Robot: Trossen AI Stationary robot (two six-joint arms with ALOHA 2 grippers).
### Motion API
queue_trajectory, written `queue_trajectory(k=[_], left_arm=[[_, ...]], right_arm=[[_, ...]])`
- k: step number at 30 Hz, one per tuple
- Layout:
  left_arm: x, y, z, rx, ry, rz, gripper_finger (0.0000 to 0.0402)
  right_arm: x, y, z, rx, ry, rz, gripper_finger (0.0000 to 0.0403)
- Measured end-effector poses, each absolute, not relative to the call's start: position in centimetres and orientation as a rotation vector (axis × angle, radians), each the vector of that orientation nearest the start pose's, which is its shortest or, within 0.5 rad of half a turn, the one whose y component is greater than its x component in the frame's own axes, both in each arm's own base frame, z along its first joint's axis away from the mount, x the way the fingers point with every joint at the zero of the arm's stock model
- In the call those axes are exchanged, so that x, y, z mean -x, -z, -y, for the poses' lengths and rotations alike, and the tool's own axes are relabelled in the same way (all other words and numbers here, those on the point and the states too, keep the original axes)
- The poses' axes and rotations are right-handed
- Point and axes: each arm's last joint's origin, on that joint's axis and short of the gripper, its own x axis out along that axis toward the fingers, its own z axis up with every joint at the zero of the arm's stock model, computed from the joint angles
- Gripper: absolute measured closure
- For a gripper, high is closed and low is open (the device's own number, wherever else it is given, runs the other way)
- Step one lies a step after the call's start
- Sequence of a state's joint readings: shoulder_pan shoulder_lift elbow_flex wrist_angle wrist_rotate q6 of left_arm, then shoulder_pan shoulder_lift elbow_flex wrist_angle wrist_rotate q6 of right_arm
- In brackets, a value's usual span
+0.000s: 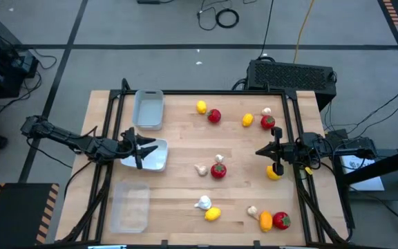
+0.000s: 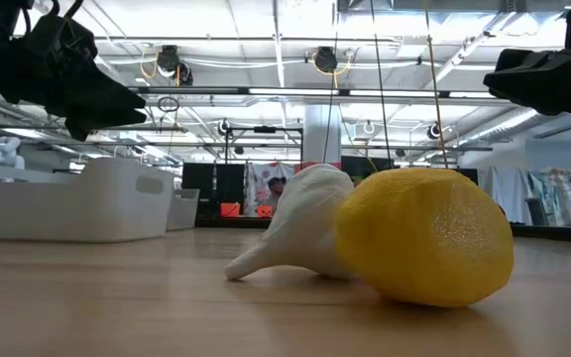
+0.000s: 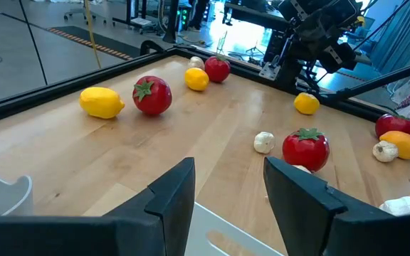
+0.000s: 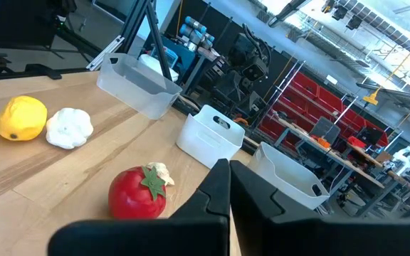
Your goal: Sort produce into baskets
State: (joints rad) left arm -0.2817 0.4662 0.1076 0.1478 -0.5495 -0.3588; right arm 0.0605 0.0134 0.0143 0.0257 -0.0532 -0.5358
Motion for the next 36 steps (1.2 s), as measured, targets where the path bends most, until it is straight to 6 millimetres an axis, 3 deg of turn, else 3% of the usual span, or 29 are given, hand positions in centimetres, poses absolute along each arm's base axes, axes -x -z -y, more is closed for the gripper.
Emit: queue_trajectory(k=[13, 17, 22, 31, 36], left_arm=[[-12.4, -17.3, 2.0, 0.276, -0.298, -0.141, 0.0226], [-12.5, -17.3, 2.1, 0.451, -0.286, -0.121, 0.0226], [-12.5, -17.4, 2.1, 0.539, -0.288, -0.104, 0.0226], [-12.6, -17.8, 2.1, 0.614, -0.28, -0.055, 0.0226], [-13.2, -19.9, 2.5, 0.463, -0.165, 0.001, 0.0226]], right_arm=[[-9.7, -17.0, -0.7, 0.535, -0.104, 0.057, 0.0403], [-9.7, -17.0, -0.7, 0.535, -0.103, 0.06, 0.0403], [-9.7, -17.1, -0.8, 0.534, -0.103, 0.065, 0.0403], [-9.7, -17.6, -0.8, 0.117, -0.113, 0.095, 0.0403], [-9.5, -18.7, -0.7, -0.007, -0.119, 0.21, 0.0403]])
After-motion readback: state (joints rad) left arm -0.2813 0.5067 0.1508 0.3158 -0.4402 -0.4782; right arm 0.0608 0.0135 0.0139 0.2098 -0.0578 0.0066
